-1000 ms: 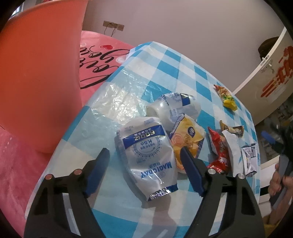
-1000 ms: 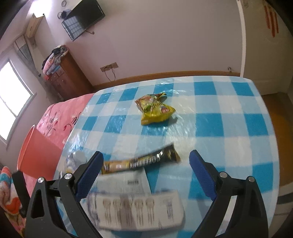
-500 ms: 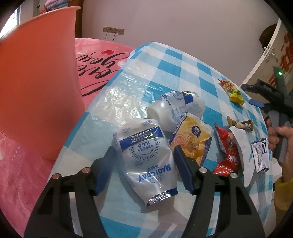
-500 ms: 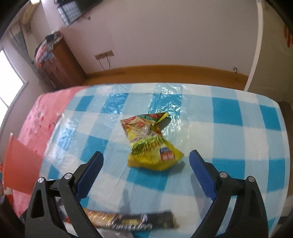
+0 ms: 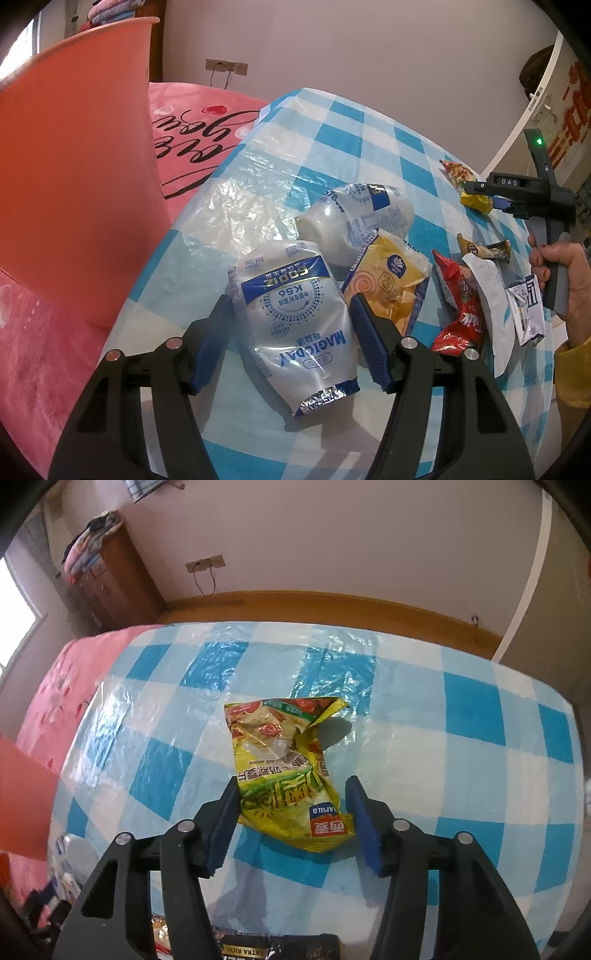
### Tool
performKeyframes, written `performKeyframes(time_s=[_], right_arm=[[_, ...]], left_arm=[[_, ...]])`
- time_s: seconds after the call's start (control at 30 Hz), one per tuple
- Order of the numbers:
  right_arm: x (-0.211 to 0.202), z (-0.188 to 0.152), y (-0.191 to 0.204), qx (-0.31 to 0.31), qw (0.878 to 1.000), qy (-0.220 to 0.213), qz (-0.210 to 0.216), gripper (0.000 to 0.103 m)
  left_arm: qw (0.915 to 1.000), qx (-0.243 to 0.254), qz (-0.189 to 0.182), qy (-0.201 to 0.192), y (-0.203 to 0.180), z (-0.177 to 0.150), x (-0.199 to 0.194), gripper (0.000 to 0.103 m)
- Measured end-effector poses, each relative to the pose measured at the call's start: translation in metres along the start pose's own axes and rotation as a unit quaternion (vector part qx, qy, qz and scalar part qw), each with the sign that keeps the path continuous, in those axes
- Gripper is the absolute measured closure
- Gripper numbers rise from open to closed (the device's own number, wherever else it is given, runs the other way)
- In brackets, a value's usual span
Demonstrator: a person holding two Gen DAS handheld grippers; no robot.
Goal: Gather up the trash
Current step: 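Grasp the white Magicday milk pouch with the left tool while the right tool grasps the yellow snack bag, then carry the pouch and yellow bag over the orange bucket and open both tools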
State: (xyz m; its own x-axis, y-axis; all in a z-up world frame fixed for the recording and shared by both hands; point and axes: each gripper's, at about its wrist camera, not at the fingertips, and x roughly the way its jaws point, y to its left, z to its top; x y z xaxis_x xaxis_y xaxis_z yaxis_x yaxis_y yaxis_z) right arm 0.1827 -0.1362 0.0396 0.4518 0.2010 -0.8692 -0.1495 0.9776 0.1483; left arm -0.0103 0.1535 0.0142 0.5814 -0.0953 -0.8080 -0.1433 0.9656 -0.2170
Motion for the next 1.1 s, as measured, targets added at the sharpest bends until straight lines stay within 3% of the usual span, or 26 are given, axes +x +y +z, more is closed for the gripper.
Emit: performKeyframes(time_s=[0.33,0.63,1.1], right_arm=[[-0.024,-0.025,0.008,0.0,1.0,-0.023,0.006,0.064],[-0.063,-0.053,0.021,0.022,0.997,-0.074,0.027,0.066],[-0.12,-0.103,0.078,0.005,0.99,-0.124,0.066,0.067]], left_arm=[[0.9999,0.009,0.001,-0.012,-0.001,-0.002,-0.002,0.038],[0.9996,0.011,-0.008,-0.024,0.001,-0.011,-0.006,0.038],[0.9988,0.008,-0.029,-0.037,0.006,-0.025,-0.015,0.038]])
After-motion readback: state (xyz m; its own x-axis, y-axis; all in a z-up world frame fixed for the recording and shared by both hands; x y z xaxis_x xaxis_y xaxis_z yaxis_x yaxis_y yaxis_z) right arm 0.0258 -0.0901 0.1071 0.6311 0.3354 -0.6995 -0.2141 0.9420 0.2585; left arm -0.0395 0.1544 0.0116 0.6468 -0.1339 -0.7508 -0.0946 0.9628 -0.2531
